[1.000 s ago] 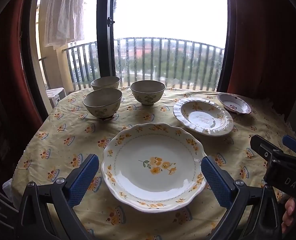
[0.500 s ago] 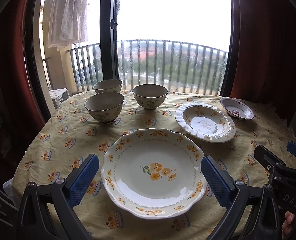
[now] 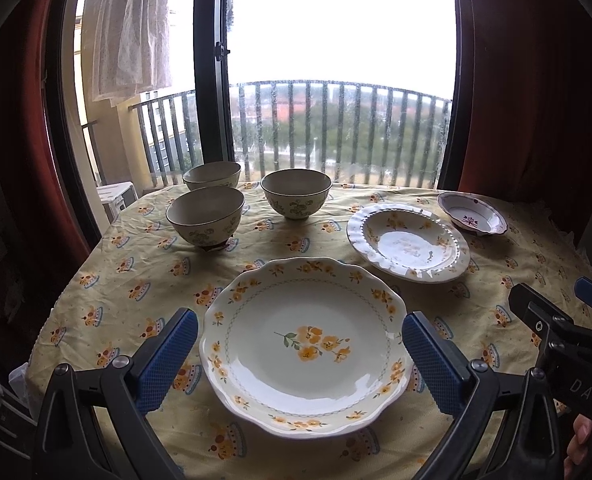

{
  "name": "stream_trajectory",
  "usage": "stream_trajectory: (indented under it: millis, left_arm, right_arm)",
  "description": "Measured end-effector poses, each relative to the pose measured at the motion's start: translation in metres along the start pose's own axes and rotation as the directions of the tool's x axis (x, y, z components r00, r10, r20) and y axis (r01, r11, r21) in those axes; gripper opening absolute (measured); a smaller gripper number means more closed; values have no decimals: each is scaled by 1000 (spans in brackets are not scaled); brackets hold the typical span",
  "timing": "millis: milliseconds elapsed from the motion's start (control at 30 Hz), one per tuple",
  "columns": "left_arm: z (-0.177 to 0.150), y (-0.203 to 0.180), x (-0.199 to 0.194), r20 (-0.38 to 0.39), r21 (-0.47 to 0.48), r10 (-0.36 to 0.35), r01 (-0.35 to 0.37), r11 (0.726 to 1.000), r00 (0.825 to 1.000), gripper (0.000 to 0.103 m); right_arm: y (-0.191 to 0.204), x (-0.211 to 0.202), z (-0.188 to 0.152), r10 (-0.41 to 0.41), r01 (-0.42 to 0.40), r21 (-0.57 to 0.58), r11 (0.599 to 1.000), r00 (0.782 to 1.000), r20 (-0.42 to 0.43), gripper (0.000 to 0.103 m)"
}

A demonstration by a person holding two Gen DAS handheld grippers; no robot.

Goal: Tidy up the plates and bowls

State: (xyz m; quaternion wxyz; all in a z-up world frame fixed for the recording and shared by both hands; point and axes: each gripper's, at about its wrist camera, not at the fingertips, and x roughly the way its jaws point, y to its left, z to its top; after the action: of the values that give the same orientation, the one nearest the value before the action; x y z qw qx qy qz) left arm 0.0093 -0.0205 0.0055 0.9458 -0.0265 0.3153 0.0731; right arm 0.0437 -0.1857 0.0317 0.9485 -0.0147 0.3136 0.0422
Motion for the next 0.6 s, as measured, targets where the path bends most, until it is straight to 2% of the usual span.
stream_trajectory:
  millis: [600]
  left_arm:
    - [-1,3,-2,-4,-1,5,-5,1000,1000,103]
  right_arm:
    - [5,-2,0,-8,8,-8,1000,1000,-3,103]
